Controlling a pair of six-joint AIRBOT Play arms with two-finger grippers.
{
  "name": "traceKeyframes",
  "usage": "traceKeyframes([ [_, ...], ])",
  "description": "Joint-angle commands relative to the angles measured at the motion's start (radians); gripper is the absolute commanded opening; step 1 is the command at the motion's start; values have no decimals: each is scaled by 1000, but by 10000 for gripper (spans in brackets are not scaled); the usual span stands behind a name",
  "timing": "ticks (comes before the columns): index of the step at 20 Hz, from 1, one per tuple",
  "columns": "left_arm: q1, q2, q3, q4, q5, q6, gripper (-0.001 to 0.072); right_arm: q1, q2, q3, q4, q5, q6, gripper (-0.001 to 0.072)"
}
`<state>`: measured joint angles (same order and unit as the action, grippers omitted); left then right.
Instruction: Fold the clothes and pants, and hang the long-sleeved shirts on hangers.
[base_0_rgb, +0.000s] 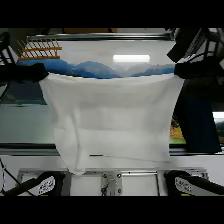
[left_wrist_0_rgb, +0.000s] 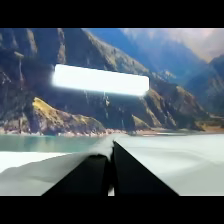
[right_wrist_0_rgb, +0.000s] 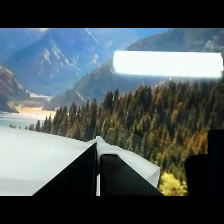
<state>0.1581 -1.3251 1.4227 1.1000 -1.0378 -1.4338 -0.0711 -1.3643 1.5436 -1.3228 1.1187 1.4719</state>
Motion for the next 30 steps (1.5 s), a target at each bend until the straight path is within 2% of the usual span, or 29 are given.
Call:
traceKeyframes([
  [1,-50,-237,67,-1,80,41,4,26,-226,34,-1,-108,0,7],
  [5,-37,-394,230,-2,54,34,4,29,-296,59,-3,-215,101,8],
  [8,0,-402,263,-2,19,15,4,29,-287,58,-36,-198,111,7],
  [12,35,-308,70,-1,42,17,4,31,-275,8,-48,-138,111,7],
  [17,44,-215,-185,-1,79,41,5,32,-205,-196,-51,-138,111,7],
  [24,45,-200,-332,-2,98,40,8,56,-189,-332,-26,-141,107,22],
  [25,45,-197,-332,-2,95,39,211,56,-185,-332,3,-141,107,127],
  [26,46,-183,-331,-2,96,38,419,55,-175,-332,19,-142,107,376],
  [27,47,-154,-331,-2,100,39,432,53,-151,-332,13,-142,106,466],
  [30,64,-22,-334,7,74,27,432,17,-5,-333,-79,-115,106,466],
])
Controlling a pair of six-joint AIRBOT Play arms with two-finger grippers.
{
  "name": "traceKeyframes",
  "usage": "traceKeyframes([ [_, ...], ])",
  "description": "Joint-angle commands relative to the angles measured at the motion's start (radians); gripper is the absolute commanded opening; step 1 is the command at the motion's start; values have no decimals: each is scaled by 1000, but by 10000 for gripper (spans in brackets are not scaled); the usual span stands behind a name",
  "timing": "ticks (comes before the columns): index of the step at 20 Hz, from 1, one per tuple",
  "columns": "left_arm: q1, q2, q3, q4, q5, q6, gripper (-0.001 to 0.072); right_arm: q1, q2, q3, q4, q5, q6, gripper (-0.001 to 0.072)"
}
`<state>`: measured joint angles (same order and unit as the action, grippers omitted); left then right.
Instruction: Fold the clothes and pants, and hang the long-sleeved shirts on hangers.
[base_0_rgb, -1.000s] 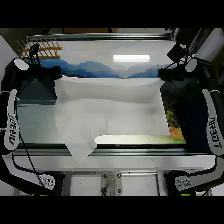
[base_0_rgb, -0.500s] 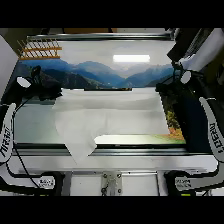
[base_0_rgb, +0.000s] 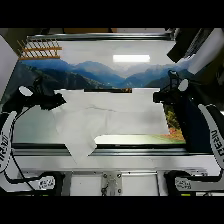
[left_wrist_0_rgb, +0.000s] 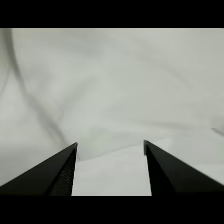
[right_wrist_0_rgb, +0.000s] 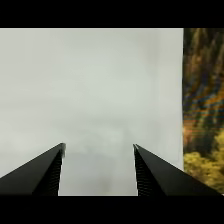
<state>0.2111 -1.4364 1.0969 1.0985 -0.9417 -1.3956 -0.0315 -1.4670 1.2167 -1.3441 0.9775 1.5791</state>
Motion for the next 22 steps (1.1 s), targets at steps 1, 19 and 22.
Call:
traceKeyframes([
  [1,16,135,-23,8,-43,-17,432,-46,153,-17,-96,65,0,467],
  [19,-89,554,-500,0,-69,-60,432,-263,404,-754,320,-142,204,471],
  [22,-89,554,-500,0,-70,-60,432,-239,383,-754,317,-145,204,471],
])
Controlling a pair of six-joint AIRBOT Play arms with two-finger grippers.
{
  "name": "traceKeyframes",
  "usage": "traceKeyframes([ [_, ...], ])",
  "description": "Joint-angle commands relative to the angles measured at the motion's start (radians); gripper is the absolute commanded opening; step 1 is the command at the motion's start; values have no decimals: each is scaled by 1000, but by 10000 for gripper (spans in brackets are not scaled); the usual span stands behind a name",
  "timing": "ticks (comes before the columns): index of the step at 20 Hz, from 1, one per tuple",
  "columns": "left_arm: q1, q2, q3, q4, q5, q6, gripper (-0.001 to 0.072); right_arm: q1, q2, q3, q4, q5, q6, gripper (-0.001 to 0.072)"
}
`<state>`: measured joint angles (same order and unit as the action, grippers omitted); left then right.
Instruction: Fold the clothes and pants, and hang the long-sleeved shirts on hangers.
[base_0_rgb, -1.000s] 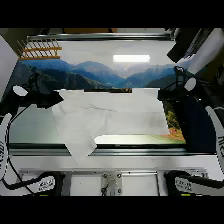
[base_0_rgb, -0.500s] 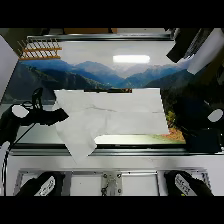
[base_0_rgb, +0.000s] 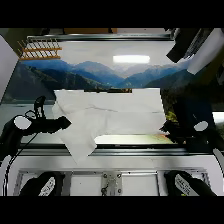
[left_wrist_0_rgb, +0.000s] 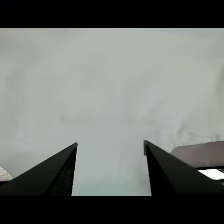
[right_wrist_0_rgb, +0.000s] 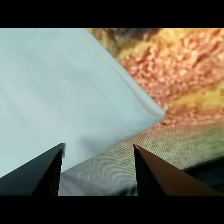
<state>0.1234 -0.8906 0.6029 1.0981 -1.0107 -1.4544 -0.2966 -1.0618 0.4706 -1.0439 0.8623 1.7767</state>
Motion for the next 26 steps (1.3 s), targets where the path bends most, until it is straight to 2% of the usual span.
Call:
traceKeyframes([
  [1,-1,8,-6,1,1,-1,432,26,-21,-8,16,-41,6,470],
  [5,-1,8,-6,10,2,-1,432,26,-26,-8,9,-93,6,468],
  [6,1,8,-6,12,5,-1,433,26,-30,-8,8,-100,2,421],
  [8,8,8,-6,41,-4,-1,434,27,-37,-8,8,-105,-23,82],
  [9,14,8,-6,79,-25,-2,435,27,-36,-8,8,-104,-27,9],
  [11,42,-1,-7,169,-97,-47,454,32,-35,-8,9,-103,-34,9],
  [12,64,-21,-7,200,-138,-66,589,37,-35,-8,9,-103,-50,9],
  [13,95,-49,-7,216,-174,-72,630,39,-36,-8,10,-103,-63,9],
  [18,163,-232,-7,172,-220,-71,630,39,-35,-8,9,-103,-64,9],
  [21,78,-293,-7,158,-208,-73,630,39,-35,-8,10,-103,-64,9],
  [26,-17,-297,-7,166,-165,-126,630,39,-35,-8,10,-103,-64,9],
])
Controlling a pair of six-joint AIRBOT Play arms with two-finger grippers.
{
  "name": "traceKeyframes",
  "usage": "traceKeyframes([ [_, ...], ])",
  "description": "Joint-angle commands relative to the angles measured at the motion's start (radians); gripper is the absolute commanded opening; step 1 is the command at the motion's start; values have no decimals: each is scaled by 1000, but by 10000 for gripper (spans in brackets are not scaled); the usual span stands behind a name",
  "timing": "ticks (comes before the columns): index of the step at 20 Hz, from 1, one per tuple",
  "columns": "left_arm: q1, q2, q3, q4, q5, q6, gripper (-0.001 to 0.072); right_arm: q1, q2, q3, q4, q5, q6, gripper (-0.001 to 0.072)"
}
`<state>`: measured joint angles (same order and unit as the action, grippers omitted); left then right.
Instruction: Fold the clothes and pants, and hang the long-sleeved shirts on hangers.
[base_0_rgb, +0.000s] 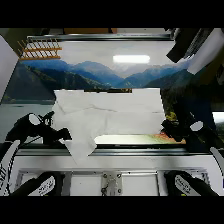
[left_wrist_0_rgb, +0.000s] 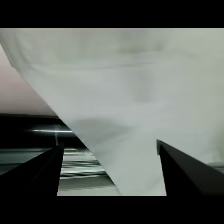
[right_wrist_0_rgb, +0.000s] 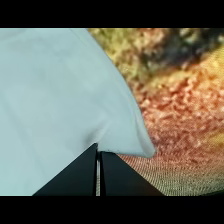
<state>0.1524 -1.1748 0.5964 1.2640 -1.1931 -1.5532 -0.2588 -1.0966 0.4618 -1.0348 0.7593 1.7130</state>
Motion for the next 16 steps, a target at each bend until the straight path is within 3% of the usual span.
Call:
traceKeyframes([
  [1,-64,-13,0,1,19,-27,630,1,-1,1,0,-1,0,9],
  [10,-113,-13,-56,17,56,-60,629,1,-1,1,0,-1,0,9],
  [12,-113,-13,-68,16,73,-60,588,0,-1,1,1,-4,0,9],
  [15,-113,1,-68,17,95,-59,36,0,-1,2,1,-4,0,9],
  [16,-113,19,-68,17,112,-60,5,0,0,3,0,-4,0,10],
])
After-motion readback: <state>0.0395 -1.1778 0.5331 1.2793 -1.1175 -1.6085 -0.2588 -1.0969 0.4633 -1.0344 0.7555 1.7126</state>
